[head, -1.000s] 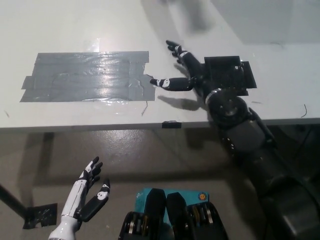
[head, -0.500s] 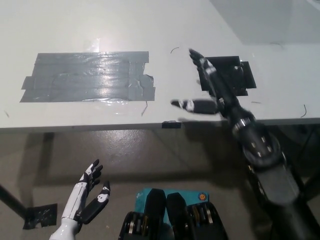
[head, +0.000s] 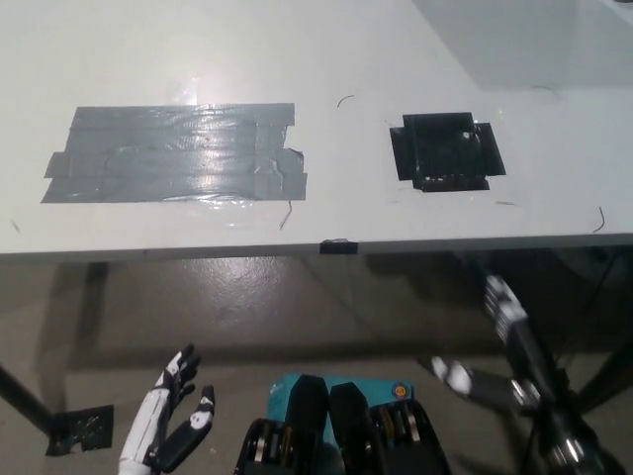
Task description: A white bottle is kept in the middle of the desk infront of the robot and the robot picks it up with its right hand and passes it to a person
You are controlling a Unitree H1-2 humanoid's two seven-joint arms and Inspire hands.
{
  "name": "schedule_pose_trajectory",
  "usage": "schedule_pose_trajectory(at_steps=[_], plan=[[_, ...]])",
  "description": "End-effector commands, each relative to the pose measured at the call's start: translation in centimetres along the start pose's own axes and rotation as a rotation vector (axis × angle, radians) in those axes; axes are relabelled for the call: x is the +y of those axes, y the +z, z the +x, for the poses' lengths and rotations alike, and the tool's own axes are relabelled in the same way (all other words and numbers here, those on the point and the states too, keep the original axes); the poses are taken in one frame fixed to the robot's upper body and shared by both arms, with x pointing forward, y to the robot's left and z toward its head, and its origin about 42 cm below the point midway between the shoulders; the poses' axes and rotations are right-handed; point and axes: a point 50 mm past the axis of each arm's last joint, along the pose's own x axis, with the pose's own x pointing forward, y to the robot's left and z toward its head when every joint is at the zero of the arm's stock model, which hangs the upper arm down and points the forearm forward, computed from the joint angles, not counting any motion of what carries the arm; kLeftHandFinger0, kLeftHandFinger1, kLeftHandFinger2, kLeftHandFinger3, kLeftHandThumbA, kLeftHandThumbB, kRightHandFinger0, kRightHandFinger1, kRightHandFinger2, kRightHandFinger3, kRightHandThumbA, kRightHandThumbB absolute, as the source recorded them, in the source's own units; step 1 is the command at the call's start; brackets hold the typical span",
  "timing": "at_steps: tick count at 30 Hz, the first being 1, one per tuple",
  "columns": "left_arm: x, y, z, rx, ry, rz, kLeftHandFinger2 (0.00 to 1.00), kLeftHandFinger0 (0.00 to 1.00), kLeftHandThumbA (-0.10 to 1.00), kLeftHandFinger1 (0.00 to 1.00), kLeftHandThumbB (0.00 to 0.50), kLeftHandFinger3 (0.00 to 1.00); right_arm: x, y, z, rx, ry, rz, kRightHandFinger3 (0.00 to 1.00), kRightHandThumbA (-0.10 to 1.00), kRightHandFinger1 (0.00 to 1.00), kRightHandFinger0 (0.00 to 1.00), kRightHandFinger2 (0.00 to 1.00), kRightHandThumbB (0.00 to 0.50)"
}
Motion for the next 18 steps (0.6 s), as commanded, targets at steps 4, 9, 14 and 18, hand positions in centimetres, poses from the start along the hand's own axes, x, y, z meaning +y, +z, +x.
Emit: schedule_pose_trajectory(at_steps=[4,9,14,18], plan=[[-0.3,0.4,-0.2,-0.051,-0.005,0.013,1.0,1.0,0.48,1.0,0.084,1.0,-0.6,-2.3,-0.6,-0.078,-0.105,0.065,1.0,0.85,1.0,1.0,1.0,0.21],[-0.4,0.5,-0.1,-0.062,-0.01,0.017,1.0,1.0,0.46,1.0,0.07,1.0,-0.4,-4.7,-0.9,-0.036,-0.118,0.069,1.0,0.85,1.0,1.0,1.0,0.231],[-0.3,0.6,0.1,-0.062,0.001,-0.002,1.0,1.0,0.46,1.0,0.094,1.0,-0.1,-5.7,-0.6,-0.016,-0.099,0.069,1.0,0.83,1.0,1.0,1.0,0.226],[-0.4,0.5,0.1,-0.06,-0.001,0.006,1.0,1.0,0.48,1.0,0.084,1.0,0.1,-6.2,-1.0,-0.006,-0.096,0.06,1.0,0.86,1.0,1.0,1.0,0.238]])
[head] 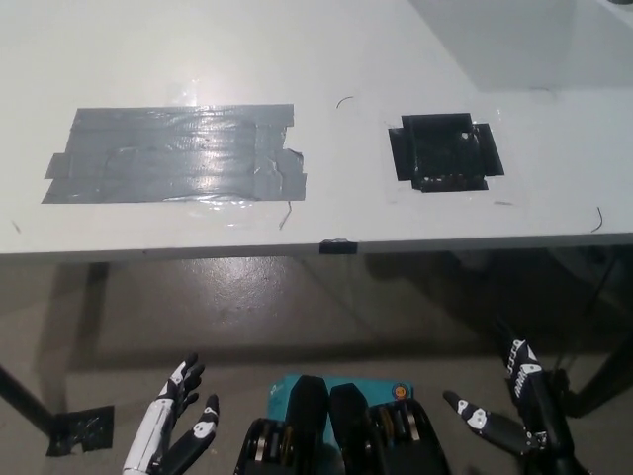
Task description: A white bottle is kept in the middle of the desk infront of the robot and the robot picks it up with its right hand and passes it to a person
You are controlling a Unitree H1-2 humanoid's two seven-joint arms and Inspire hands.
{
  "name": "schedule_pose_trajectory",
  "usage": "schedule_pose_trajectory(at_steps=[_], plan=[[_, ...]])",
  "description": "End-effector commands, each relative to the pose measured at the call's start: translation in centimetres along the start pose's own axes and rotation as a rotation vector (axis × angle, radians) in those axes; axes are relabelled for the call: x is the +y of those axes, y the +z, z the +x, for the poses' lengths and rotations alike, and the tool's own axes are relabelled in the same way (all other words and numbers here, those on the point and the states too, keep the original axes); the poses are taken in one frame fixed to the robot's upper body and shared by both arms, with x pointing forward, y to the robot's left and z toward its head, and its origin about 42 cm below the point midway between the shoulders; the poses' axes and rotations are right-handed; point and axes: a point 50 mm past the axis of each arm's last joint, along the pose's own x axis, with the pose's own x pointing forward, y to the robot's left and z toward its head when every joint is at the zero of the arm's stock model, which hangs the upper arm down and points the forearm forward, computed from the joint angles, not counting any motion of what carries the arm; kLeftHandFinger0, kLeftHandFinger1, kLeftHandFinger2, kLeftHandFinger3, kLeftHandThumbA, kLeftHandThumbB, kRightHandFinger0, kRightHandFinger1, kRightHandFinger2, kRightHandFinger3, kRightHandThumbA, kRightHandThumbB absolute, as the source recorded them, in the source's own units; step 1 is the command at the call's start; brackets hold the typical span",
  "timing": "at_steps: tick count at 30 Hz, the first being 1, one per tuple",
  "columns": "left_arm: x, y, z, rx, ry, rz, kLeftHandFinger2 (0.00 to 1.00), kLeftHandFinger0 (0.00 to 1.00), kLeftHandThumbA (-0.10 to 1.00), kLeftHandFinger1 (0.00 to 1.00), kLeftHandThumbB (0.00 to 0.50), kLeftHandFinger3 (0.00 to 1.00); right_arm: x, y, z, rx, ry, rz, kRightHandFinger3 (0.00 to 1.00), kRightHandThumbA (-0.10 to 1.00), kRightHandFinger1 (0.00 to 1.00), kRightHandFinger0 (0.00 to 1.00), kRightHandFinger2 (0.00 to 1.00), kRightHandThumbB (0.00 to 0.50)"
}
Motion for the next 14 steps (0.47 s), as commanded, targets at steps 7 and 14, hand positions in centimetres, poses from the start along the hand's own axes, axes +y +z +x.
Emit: schedule_pose_trajectory(at_steps=[7,14], plan=[[0.18,0.9,0.36,-0.059,0.005,0.025,1.0,1.0,0.48,1.0,0.087,1.0,0.29,0.8,0.78,-0.097,-0.01,0.013,1.0,0.84,1.0,1.0,1.0,0.234],[0.17,0.91,0.43,-0.063,0.003,0.022,1.0,1.0,0.46,1.0,0.075,1.0,0.26,0.77,0.94,-0.091,-0.009,0.017,1.0,0.86,1.0,1.0,1.0,0.244]])
